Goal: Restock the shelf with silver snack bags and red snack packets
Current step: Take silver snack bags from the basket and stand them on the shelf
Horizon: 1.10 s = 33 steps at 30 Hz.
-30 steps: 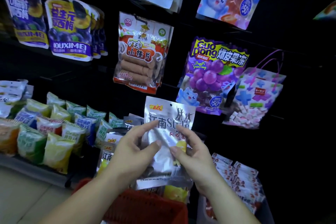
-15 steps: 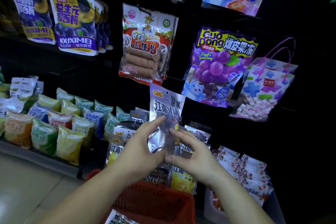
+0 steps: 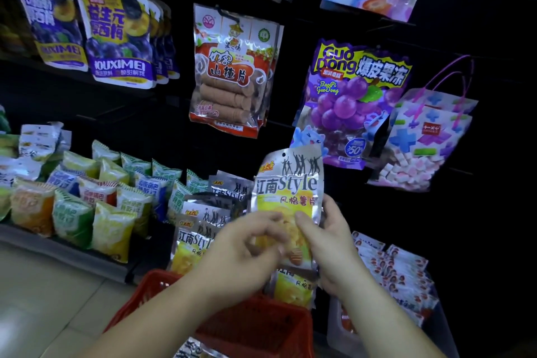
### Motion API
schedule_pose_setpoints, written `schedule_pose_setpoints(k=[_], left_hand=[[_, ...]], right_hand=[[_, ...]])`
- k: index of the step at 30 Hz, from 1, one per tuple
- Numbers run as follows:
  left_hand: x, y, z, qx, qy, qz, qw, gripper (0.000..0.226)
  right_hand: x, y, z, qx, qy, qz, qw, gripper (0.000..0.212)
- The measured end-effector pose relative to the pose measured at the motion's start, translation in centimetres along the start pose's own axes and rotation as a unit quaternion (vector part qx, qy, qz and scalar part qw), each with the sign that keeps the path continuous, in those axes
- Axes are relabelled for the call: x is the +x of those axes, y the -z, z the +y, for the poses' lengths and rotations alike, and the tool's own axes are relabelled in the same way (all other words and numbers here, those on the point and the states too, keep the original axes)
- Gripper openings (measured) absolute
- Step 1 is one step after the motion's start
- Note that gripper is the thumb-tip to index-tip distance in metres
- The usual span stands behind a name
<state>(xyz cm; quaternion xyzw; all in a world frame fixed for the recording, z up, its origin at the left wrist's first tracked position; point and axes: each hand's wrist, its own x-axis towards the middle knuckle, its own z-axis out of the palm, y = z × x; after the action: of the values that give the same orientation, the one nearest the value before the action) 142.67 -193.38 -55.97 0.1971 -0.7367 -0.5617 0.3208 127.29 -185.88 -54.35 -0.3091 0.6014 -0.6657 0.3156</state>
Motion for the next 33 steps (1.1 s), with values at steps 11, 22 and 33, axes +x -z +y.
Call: schedule_pose_setpoints(k=[11, 22, 33], left_hand=[[2.0, 2.9, -1.8, 0.055, 0.09, 0.106, 0.989, 0.034], [6.7, 5.2, -6.2, 0.161, 0.105, 0.066, 0.979, 0.045], [12.5, 6.1, -16.2, 0.186, 0.265, 0.039, 0.945, 0.035]], right_hand=[[1.0, 0.8, 0.5, -0.058, 0.022, -0.011, 0.998, 0.028], [10.6, -0.1, 3.7, -0.385, 0.085, -0.058, 0.917, 0.016], [15.7, 0.6, 16.0, -0.444, -0.034, -0.188, 0.875, 0.015]])
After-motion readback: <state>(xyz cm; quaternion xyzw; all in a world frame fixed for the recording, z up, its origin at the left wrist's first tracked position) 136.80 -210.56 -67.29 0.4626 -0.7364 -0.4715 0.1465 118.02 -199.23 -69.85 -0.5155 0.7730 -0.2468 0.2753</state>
